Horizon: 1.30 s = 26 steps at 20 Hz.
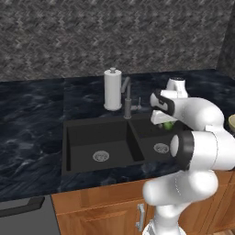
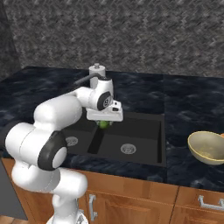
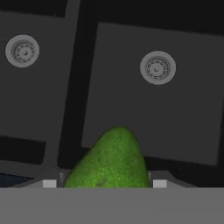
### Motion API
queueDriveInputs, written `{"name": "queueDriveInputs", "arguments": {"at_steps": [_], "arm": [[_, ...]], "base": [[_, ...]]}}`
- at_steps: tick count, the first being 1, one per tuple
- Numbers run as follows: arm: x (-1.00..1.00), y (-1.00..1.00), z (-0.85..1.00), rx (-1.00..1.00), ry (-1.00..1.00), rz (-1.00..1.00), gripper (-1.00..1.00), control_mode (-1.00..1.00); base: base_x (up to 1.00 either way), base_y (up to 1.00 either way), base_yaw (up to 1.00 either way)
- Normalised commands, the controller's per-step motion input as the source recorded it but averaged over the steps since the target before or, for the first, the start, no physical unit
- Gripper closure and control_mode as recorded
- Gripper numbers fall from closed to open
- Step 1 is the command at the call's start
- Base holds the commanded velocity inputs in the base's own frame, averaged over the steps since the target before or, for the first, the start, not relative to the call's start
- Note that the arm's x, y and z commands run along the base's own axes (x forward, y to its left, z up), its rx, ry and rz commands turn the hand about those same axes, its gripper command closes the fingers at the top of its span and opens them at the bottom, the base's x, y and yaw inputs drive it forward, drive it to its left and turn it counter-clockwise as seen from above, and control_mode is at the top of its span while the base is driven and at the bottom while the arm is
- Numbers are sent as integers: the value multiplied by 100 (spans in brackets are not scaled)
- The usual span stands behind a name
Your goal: Pick the avocado from the sink and place it in the bowl. Then pick the bowl and place it in the microwave. Then close the microwave door and press the start button.
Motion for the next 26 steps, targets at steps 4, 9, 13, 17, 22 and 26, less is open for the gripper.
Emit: {"name": "queueDriveInputs", "arguments": {"at_steps": [4, 9, 13, 17, 22, 26], "arm": [[0, -100, 0, 0, 9, -22, 100, -100], [0, -100, 15, -1, 1, -12, 100, -100], [0, -100, 3, -9, -4, 0, 100, -100], [0, -100, 8, -17, -6, 1, 100, -100], [0, -93, 21, -13, -12, 1, 100, -100], [0, -68, 3, 0, -7, 0, 100, -100]], "base": [[0, 0, 0], [0, 0, 0], [0, 0, 0], [0, 0, 0], [0, 0, 0], [0, 0, 0]]}}
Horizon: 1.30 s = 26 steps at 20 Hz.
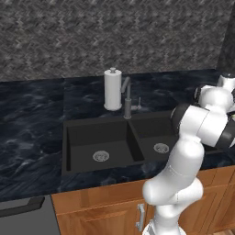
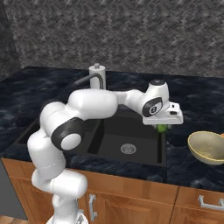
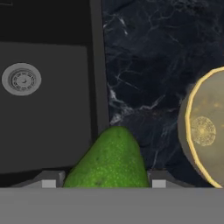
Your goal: Pick the avocado from the sink and place it in the bowl. Then pick the bowl and place it in the microwave. Then close the microwave door and press the start button.
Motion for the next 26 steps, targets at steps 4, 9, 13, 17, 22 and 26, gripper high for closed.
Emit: {"name": "queueDriveInputs", "arguments": {"at_steps": [4, 9, 13, 17, 22, 26], "arm": [[0, -71, 0, 0, -4, 0, 100, -100], [-5, -72, 0, -1, -3, 0, 100, -100], [0, -66, 15, 0, -3, 0, 100, -100], [0, -55, 6, 0, 0, 0, 100, -100], [10, -47, -15, -2, 2, 0, 100, -100], [2, -12, -58, -6, 8, 4, 100, -100]], "base": [[0, 0, 0], [0, 0, 0], [0, 0, 0], [0, 0, 0], [0, 0, 0], [0, 0, 0]]}}
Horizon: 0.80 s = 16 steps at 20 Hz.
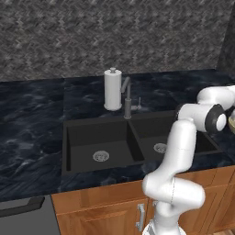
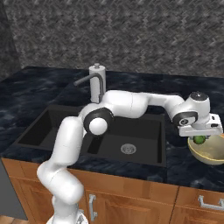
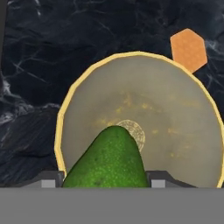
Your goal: Pick the avocado from the sink and place it in the bowl. Then pick the bowl and place it in the microwave. Then close the microwave door and press the start button.
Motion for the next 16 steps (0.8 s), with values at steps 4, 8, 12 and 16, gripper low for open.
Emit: {"name": "queueDriveInputs", "arguments": {"at_steps": [4, 8, 12, 16], "arm": [[0, 0, -42, -9, 2, 2, 100, -100], [0, -5, -22, -6, 0, 1, 100, -100], [0, -14, -24, -1, 0, 5, 100, -100], [0, -11, -10, 0, 0, 5, 100, -100]], "base": [[0, 0, 0], [0, 0, 0], [0, 0, 0], [0, 0, 0]]}}
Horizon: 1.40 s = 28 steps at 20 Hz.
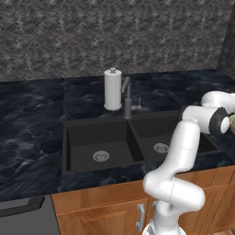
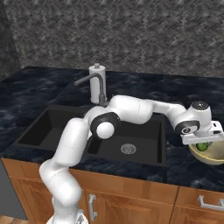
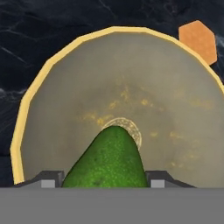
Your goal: Pick the avocado from the sink and place it in the bowl. Then pick the bowl and place it in the microwave. Then close the microwave door and press the start button.
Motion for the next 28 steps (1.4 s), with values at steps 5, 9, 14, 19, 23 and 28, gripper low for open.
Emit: {"name": "queueDriveInputs", "arguments": {"at_steps": [5, 9, 14, 19, 23, 28], "arm": [[0, -4, 0, 0, -1, 4, -100, -100], [0, 5, 12, -1, 0, 1, -100, -100], [-3, 46, 43, -7, 0, 0, -100, -100], [-11, 66, -14, -11, 6, 2, -100, -100], [2, 4, -46, -13, 8, 0, -100, -100], [54, -11, -24, -7, 10, 0, -100, -100]], "base": [[0, 0, 0], [0, 0, 0], [0, 0, 0], [0, 0, 0], [0, 0, 0], [0, 0, 0]]}}
